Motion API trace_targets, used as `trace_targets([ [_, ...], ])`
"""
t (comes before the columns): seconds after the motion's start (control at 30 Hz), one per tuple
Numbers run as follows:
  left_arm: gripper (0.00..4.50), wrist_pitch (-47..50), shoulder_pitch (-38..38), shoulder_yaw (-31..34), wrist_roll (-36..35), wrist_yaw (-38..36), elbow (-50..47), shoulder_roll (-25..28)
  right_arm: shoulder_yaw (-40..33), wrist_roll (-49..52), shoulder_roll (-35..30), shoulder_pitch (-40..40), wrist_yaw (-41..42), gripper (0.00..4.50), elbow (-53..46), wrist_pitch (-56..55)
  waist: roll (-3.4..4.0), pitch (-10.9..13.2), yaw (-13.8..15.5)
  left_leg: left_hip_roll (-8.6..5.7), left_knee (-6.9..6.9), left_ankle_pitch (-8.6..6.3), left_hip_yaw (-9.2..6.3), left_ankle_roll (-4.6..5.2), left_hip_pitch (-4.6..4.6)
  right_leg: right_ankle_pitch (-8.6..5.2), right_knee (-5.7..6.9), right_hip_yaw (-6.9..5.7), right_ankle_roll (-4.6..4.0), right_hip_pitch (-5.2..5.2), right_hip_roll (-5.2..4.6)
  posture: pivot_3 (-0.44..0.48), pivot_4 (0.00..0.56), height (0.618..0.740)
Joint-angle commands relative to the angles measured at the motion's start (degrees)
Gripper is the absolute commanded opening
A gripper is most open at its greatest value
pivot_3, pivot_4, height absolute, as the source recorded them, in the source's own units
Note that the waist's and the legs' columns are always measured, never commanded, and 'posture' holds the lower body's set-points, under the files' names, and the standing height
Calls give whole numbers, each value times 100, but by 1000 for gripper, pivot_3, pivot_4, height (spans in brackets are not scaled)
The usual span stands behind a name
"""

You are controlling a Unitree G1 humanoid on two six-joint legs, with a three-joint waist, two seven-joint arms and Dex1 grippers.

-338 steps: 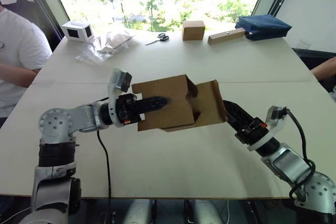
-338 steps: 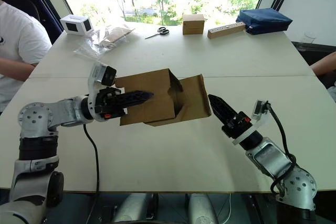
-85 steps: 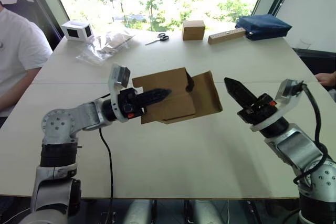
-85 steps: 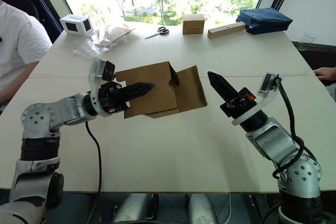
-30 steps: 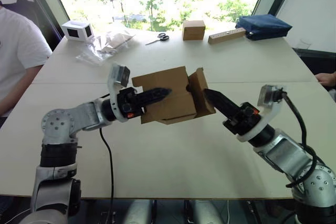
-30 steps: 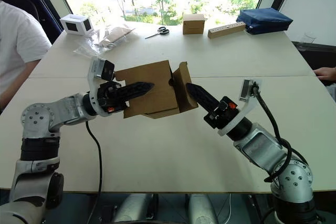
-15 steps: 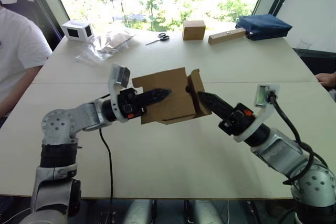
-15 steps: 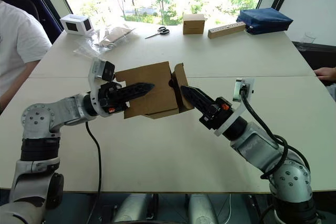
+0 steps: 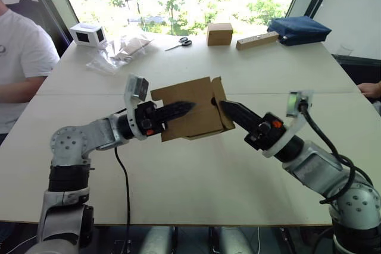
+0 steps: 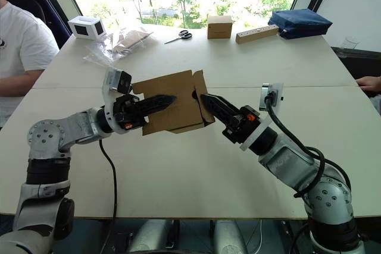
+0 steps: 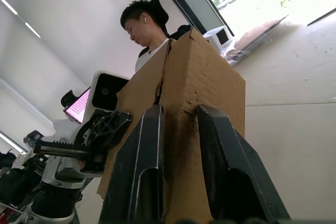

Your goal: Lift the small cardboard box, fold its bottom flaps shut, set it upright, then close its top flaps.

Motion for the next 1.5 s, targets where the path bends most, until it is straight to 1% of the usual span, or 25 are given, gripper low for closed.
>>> trace_targets([
  [0.03,0,-56,-29,-49,-41,-21,-223,-22,55,39,-28,-153,-47,999,-290,2,0,0,1,0,0,0,0,0,0,0,0,0,0,0,0,0,150,740],
  [0.3,0,-64,-14,-34,-104,-22,-257,-18,93,-107,-14,-173,-165,999,-202,22,0,0,1,0,0,0,0,0,-1,0,-1,0,0,0,0,0,150,740],
  [0.5,0,-90,-22,-37,-46,-13,-227,-40,145,139,-34,-300,-136,999,-293,55,0,0,-2,0,0,0,0,0,-2,0,-1,0,0,-1,0,0,150,740],
  [0.8,0,-102,6,-59,-143,-1,-259,-55,199,-379,-67,-326,-149,999,-210,87,0,0,0,0,0,0,0,0,-5,0,-2,0,0,-3,0,0,150,740],
  [1.03,0,-130,-22,-62,-108,32,-216,-85,172,-129,-45,-480,-169,999,-226,139,0,0,-2,0,0,0,0,0,-6,0,-2,0,0,-5,0,0,150,740],
  [1.2,0,-165,-27,-67,-68,68,-193,-133,226,313,-8,-628,-418,999,-269,129,0,0,-2,0,0,0,0,0,-7,0,-3,-1,0,-5,0,0,150,740],
  [1.5,0,-238,-47,-75,-50,203,-184,-261,271,820,-201,-780,-431,999,-221,257,-1,0,-2,0,0,0,-1,0,-9,0,-5,-1,0,-6,0,0,150,740],
])
